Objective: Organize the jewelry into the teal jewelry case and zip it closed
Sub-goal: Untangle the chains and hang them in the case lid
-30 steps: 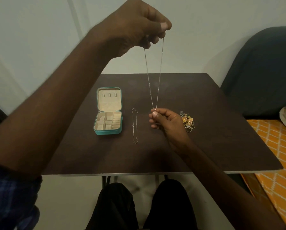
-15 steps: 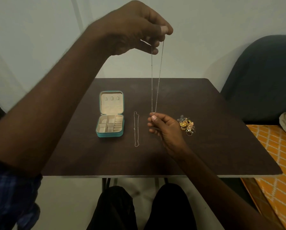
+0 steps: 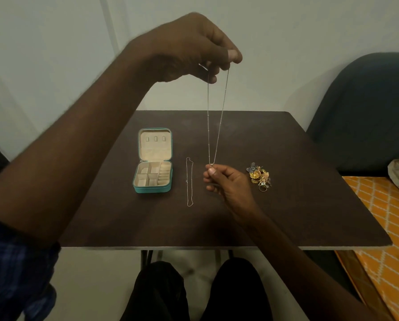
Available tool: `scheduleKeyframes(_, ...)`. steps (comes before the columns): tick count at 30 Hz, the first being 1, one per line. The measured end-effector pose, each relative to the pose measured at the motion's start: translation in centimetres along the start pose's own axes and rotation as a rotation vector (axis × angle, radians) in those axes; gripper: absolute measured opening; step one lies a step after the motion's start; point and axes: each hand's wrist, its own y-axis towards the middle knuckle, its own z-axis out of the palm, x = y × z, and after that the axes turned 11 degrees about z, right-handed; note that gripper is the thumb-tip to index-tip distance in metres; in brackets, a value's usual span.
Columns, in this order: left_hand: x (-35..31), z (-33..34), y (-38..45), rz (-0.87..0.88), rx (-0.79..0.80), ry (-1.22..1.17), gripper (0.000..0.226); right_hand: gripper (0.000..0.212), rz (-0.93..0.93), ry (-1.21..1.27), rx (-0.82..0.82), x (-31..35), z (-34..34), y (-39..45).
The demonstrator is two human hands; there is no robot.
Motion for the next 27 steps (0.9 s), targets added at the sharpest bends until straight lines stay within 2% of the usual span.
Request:
scheduleKeyframes(9,0.1,0.7,0.1,-0.023,0.056,0.007,0.013,0.012,-0.009,-0.035,0.025,0.5,-0.6,0.6)
scheduleKeyframes(19,0.0,-0.1,1.1,-0.069,0.133,0.209,0.014,0.014,-0.007,-0.043,0.02,-0.3,-0.5,0.7)
scheduleKeyframes(27,0.6,-0.5,1.4,-0.093,0.154,0.268,0.019,0.016,-0.002,-0.041,0.018,-0.5,-0.3,0.7)
